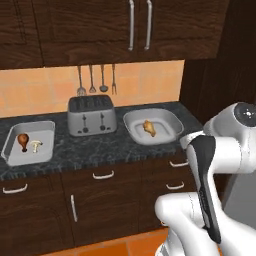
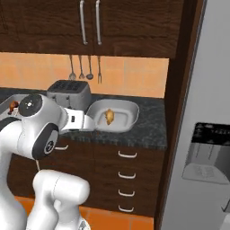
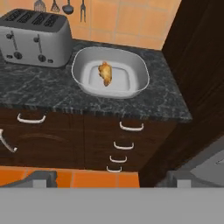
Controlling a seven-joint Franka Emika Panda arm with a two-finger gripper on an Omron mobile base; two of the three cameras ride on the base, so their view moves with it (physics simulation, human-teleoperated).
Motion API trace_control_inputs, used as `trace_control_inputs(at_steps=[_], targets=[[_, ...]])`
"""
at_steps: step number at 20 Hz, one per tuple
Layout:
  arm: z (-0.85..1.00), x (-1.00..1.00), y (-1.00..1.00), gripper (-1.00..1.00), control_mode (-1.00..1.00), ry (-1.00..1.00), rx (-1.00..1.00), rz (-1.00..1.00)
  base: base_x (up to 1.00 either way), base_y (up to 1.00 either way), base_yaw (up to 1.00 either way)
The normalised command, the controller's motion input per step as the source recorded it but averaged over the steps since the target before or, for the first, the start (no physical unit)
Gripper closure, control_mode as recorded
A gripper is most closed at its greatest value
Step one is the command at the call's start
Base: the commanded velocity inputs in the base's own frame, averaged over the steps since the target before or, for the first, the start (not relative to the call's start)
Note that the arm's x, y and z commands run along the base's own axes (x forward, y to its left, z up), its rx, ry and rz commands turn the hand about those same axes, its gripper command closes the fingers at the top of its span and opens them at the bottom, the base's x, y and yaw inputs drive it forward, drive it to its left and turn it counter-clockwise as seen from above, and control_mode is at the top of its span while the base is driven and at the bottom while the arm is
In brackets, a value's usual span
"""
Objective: Place one mushroom and one chicken drumstick in each tupperware on the nearby counter, to pack two identical lunches.
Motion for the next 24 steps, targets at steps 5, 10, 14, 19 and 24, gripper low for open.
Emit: trace_control_inputs(at_steps=[5,10,14,19,24], targets=[[0.00,0.00,0.00,-1.00,1.00,0.00,0.00,0.00,-1.00,-0.03,-0.07],[0.00,0.00,0.00,-1.00,1.00,0.00,0.00,0.00,-0.84,-0.50,-0.05],[0.00,0.00,0.00,-1.00,1.00,0.00,0.00,0.00,0.11,-1.00,0.00],[0.00,0.00,0.00,-1.00,1.00,0.00,0.00,0.00,0.53,-0.94,0.00],[0.00,0.00,0.00,-1.00,1.00,0.00,0.00,0.00,0.00,-1.00,0.00]])
